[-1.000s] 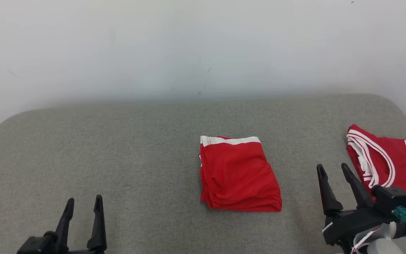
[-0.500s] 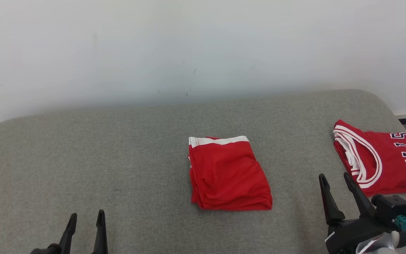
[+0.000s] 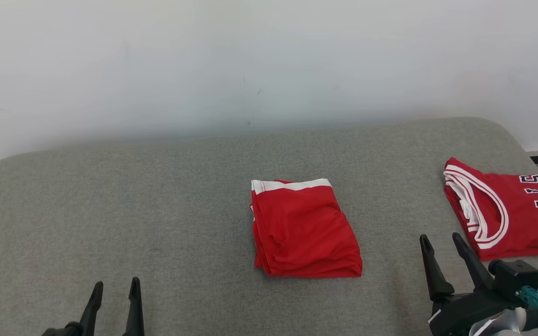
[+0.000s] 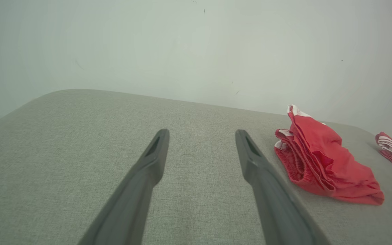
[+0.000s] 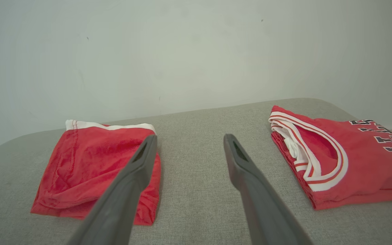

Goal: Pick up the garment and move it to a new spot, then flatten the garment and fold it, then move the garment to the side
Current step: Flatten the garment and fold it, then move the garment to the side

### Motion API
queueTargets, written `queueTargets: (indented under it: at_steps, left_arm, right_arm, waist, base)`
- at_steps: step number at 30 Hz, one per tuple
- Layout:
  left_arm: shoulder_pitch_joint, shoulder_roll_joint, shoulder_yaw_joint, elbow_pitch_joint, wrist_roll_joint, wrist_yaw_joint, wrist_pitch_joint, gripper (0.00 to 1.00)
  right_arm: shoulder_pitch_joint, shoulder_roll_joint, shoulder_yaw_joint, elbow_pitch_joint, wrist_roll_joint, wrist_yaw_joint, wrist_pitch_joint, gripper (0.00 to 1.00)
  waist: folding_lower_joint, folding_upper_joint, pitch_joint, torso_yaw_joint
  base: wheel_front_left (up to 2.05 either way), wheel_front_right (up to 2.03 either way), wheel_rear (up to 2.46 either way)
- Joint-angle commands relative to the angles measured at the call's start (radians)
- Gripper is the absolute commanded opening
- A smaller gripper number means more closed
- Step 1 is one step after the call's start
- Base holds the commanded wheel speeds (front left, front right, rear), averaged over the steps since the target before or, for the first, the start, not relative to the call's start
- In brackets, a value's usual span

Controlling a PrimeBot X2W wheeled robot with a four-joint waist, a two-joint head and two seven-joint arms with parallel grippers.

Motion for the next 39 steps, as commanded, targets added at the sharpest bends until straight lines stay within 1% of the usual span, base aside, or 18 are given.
queueTargets:
  at_steps: [1, 11, 17, 22, 28, 34, 39]
  left_arm:
    - [0.005, -0.001, -0.001, -0.001, 0.008, 0.0, 0.0, 1.0]
    - [0.011, -0.001, -0.014, -0.002, 0.003, 0.004, 0.0, 1.0]
    - [-0.003, -0.001, -0.037, -0.007, -0.002, 0.006, 0.0, 1.0]
    - [-0.023, -0.001, -0.072, -0.018, -0.013, 0.007, 0.0, 1.0]
    - [-0.07, -0.001, -0.124, -0.024, -0.034, 0.005, 0.0, 1.0]
    - [-0.104, -0.001, -0.153, -0.03, -0.057, 0.013, 0.0, 1.0]
    - [-0.121, -0.001, -0.167, -0.027, -0.072, 0.014, 0.0, 1.0]
  right_arm:
    - [0.008, 0.002, 0.002, 0.002, -0.003, -0.002, -0.001, 1.0]
    - [-0.005, 0.005, -0.006, 0.002, -0.008, -0.002, 0.011, 1.0]
    - [-0.08, -0.026, 0.02, 0.0, 0.008, -0.002, 0.071, 1.0]
    - [-0.183, -0.053, 0.044, 0.037, 0.035, -0.002, 0.196, 1.0]
    - [-0.308, -0.065, 0.003, 0.147, 0.041, -0.002, 0.412, 1.0]
    - [-0.378, -0.048, -0.052, 0.256, 0.037, -0.002, 0.607, 1.0]
    - [-0.39, -0.026, -0.071, 0.288, 0.024, -0.002, 0.682, 1.0]
  waist:
    - [-0.0001, 0.0, 0.002, 0.003]
    - [-0.0001, 0.0, 0.011, 0.024]
    - [-0.0001, 0.0, 0.029, 0.057]
    - [-0.0001, 0.0, 0.072, 0.114]
    - [-0.0001, 0.0, 0.159, 0.207]
    - [-0.0001, 0.0, 0.225, 0.28]
    - [-0.0001, 0.0, 0.252, 0.315]
  base:
    - [0.0, 0.0, 0.0]
    - [0.0, 0.0, 0.0]
    - [0.0, 0.0, 0.0]
    - [0.0, 0.0, 0.0]
    - [0.0, 0.0, 0.0]
    - [0.0, 0.0, 0.0]
    - [0.0, 0.0, 0.0]
